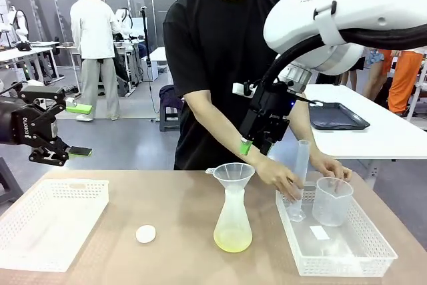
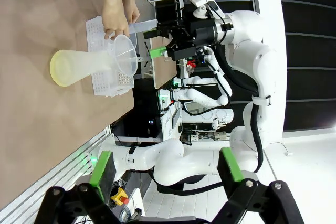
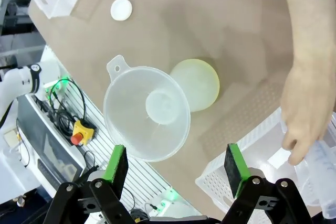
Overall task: Prepare the solutions needed for the experiment.
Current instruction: Once the solution is in the Big flask , pick up the Plastic Funnel and place it back into the right Organizing basket.
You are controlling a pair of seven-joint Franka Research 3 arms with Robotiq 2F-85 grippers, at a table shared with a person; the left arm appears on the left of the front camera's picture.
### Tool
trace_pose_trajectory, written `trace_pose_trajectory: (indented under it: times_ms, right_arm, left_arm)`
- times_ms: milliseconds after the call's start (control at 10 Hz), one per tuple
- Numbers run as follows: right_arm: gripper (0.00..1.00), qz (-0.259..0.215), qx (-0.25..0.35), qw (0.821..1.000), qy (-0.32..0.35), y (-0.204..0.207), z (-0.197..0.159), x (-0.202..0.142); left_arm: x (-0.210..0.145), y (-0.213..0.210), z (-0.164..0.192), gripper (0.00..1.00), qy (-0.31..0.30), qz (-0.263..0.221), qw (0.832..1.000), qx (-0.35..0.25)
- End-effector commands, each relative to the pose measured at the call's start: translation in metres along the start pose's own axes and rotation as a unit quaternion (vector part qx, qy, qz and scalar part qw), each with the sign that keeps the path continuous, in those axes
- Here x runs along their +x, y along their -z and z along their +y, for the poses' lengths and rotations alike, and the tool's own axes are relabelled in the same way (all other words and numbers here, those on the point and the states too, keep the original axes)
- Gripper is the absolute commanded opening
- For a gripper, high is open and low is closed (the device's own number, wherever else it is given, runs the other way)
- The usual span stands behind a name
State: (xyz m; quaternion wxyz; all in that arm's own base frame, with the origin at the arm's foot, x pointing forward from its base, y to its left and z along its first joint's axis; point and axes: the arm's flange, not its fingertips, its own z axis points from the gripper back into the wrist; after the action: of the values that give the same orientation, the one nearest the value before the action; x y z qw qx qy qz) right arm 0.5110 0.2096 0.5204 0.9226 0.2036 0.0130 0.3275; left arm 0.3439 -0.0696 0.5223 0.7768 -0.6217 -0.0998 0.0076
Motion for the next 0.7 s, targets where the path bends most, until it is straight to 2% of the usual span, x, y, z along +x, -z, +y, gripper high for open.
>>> trace_pose_trajectory:
  times_ms: [0,600]
  right_arm:
    - [0.93,0.034,-0.003,0.999,-0.013,0.002,-0.006,0.013]
    - [0.93,0.063,0.029,0.997,-0.017,0.032,-0.016,0.024]
  left_arm:
    - [0.000,0.002,-0.003,1.00,-0.001,-0.002,1.000,-0.014]
    - [0.000,0.002,-0.003,1.00,-0.001,-0.002,1.000,-0.014]
